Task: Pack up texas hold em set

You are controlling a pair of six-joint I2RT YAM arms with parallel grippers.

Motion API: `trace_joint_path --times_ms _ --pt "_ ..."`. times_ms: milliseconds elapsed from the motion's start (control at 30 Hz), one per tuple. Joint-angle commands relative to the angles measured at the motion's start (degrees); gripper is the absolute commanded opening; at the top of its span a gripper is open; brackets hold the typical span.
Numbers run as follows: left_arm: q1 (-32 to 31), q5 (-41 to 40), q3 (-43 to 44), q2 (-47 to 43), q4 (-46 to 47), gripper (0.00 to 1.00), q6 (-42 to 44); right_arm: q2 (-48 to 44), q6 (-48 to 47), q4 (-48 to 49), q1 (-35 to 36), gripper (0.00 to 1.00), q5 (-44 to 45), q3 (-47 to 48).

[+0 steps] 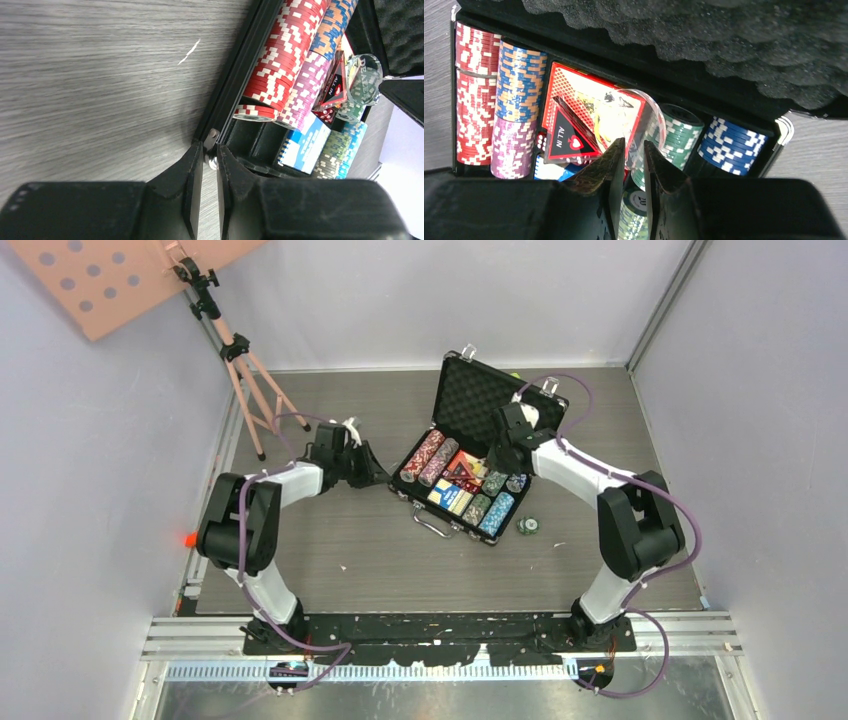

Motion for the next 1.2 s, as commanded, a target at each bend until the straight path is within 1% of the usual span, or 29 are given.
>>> trace_joint_path --times_ms 0,133,300,433,500,567,667,700,900,1100,1167 --pt "2.1 -4.2 -0.7 -4.8 -5.5 0.0 2.2 2.5 -0.8 0.0 0.7 0.26 3.3 3.5" --pt "2.1 -3.2 -2.8 -6.6 -4.8 0.0 1.2 4.7 0.5 1.0 0.8 0.26 2.2 3.7" --pt "2.1 -2.4 -4.9 -8.5 -4.0 0.0 0.7 7.2 1.9 4.1 1.1 0.25 -2.0 4.0" --pt "2.1 -1.7 -5.2 -8.6 -4.0 0.0 0.9 6.0 1.7 3.1 1.1 0.26 -2.4 5.1" --pt "2.1 -1.2 -5.1 -8.9 -3.6 0.03 0.8 3.8 0.9 2.4 1.1 0.28 -0.8 4.8" --pt "2.1 -0.3 -5.1 -9.0 -3.2 0.1 0.7 1.7 -0.4 0.7 1.1 0.31 1.2 4.6" --pt "2.0 0.6 -5.5 -9.4 -3.2 0.17 0.3 -0.4 -1.6 -2.0 0.7 0.31 4.2 4.6" --pt "2.0 1.0 -5.7 -9.6 -1.7 0.18 0.2 -1.3 -1.8 -2.9 0.5 0.31 4.6 4.3" --pt "2.0 1.5 -6.1 -10.5 -1.8 0.24 0.0 -2.5 -1.6 -3.1 -0.6 0.31 5.2 1.7" --pt "2.0 1.5 -6.0 -12.2 -2.6 0.27 0.1 0.9 -0.4 -1.2 -0.6 0.31 3.1 1.7" --pt "2.0 1.3 -5.9 -13.0 -4.5 0.27 0.3 2.1 0.1 -0.5 -0.6 0.31 2.1 1.9"
